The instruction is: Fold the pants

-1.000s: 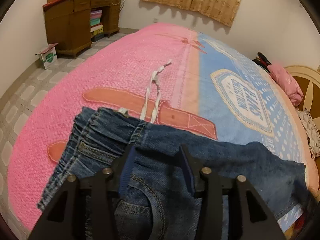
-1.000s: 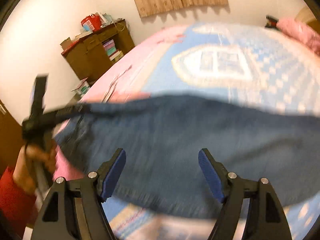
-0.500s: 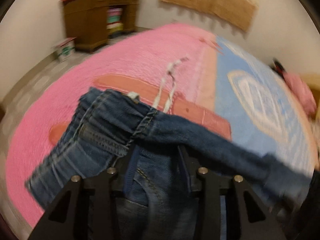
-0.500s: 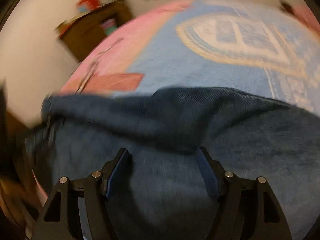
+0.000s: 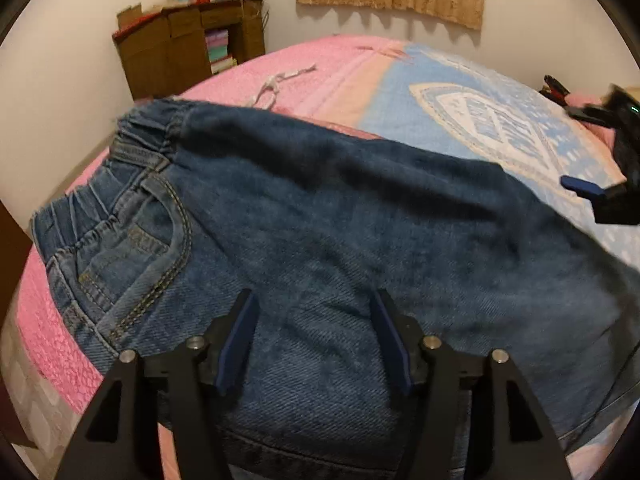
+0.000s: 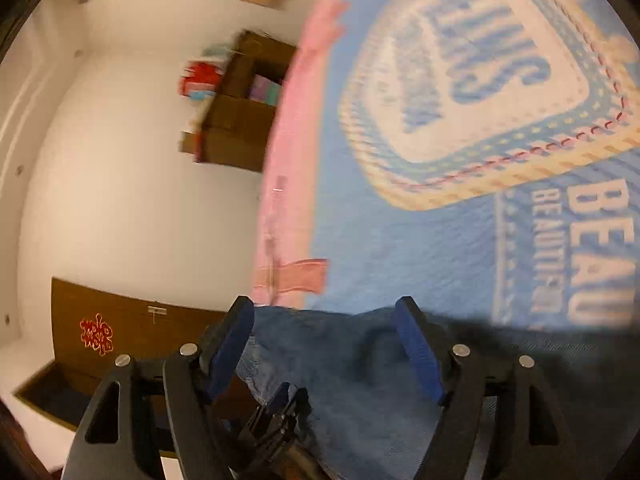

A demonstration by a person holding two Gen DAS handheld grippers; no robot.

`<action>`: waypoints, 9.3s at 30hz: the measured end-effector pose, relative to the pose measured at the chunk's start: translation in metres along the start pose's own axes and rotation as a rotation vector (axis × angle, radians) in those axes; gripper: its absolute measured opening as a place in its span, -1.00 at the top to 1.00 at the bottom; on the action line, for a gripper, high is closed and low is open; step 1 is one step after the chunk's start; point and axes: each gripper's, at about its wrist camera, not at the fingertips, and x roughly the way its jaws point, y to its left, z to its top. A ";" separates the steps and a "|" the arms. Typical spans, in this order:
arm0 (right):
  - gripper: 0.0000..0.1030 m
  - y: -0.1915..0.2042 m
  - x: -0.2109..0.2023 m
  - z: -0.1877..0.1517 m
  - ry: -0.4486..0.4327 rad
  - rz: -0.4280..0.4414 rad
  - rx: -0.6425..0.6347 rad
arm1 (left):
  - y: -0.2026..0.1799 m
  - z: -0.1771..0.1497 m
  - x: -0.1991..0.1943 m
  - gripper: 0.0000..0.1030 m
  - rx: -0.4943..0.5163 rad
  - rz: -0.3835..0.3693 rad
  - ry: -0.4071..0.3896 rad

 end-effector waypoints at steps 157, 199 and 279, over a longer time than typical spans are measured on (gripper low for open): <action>0.94 -0.072 -0.242 -0.172 -0.549 -0.775 -0.089 | 0.113 0.094 0.064 -1.00 0.043 0.264 -0.045; -0.36 -0.219 -0.428 -0.315 -1.085 -0.421 0.188 | 0.002 0.004 -0.060 -0.98 0.039 -0.092 0.038; -0.53 0.053 0.031 -0.335 -0.437 -1.148 -0.980 | 0.201 -0.016 -0.025 -0.97 -0.531 -0.068 0.134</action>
